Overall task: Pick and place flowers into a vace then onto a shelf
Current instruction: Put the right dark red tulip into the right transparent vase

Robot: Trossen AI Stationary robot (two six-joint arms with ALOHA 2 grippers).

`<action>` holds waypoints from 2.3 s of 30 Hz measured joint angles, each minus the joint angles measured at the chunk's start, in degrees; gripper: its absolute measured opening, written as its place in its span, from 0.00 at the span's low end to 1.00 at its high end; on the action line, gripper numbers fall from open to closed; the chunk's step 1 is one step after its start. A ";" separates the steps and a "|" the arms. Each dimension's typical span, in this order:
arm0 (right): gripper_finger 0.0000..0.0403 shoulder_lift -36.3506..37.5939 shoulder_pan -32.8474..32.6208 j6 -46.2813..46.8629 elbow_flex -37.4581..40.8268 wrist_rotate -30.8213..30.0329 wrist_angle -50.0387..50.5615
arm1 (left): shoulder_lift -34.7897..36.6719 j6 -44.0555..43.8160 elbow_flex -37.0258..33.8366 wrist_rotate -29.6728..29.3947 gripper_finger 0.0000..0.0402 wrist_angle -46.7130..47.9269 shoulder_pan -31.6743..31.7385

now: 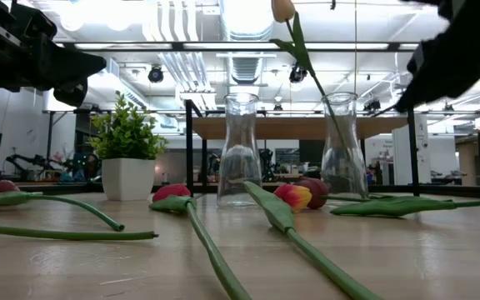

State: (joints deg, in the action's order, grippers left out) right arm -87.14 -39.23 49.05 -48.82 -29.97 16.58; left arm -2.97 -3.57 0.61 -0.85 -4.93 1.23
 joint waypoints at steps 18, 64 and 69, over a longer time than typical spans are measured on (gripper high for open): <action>0.54 -12.39 4.13 1.06 -0.32 -0.07 5.58 | 0.00 0.00 -0.01 -0.01 0.01 -0.07 -0.01; 0.03 16.08 4.83 -40.99 1.91 -9.62 -12.83 | 0.00 0.00 0.01 -0.01 0.01 -0.04 0.00; 0.03 17.06 6.76 -49.47 3.55 -9.65 -27.48 | 0.00 0.00 0.01 -0.01 0.01 -0.02 -0.01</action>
State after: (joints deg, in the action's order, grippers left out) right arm -70.08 -32.46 -0.41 -45.27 -39.62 -10.90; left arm -2.97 -3.57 0.62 -0.86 -4.95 1.21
